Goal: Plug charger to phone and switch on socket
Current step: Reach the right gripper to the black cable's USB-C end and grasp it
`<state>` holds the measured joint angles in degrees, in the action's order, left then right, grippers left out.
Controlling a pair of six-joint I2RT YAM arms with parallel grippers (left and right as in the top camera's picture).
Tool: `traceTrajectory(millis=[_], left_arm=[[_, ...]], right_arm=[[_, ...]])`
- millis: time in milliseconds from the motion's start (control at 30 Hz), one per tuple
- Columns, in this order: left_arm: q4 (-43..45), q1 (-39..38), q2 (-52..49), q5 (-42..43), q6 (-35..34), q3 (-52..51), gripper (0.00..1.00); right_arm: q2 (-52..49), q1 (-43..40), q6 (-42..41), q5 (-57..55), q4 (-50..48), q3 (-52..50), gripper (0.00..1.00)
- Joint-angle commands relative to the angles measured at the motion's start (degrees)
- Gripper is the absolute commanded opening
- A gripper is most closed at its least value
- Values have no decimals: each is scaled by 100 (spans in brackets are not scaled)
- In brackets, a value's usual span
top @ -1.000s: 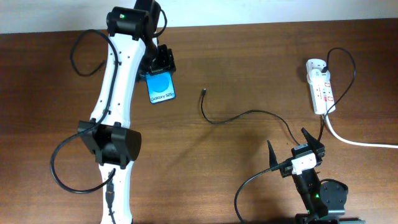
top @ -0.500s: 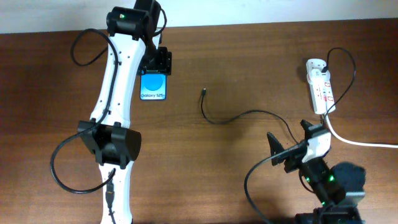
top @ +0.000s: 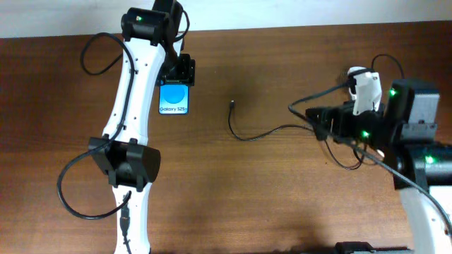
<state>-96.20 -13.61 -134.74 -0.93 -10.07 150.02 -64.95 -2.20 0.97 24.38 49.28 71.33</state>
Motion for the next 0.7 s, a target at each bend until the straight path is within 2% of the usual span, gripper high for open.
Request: traceTrajectory(millis=[0,100,133,167,333,467,667], left_arm=[[9,15,-15,-35,52,170,0],[52,15,-15,-33,26,170,0],[76,24,-15,-35,-98,170,0],[103,42,-15,-35,-258,170,0],[232,367,-15,35,-730,170,0],[264,588,-15,160,-728,170,0],[271,627,-15,155,-730,170,0]], right_arm=[[-428,48,-713,592,-319,133,100],[-1064,376,-1405,555,-428,308,89],[-1360,555,-1768,444,-428,503,83],[-1797,800,-2358,57,-291,866,75],[-3838,1545,-3045,-236,258,2802,54],[-4642,1794,-3504,-238,-114,3036,51],[-5552,2059,-3945,-219,-546,3036,40]])
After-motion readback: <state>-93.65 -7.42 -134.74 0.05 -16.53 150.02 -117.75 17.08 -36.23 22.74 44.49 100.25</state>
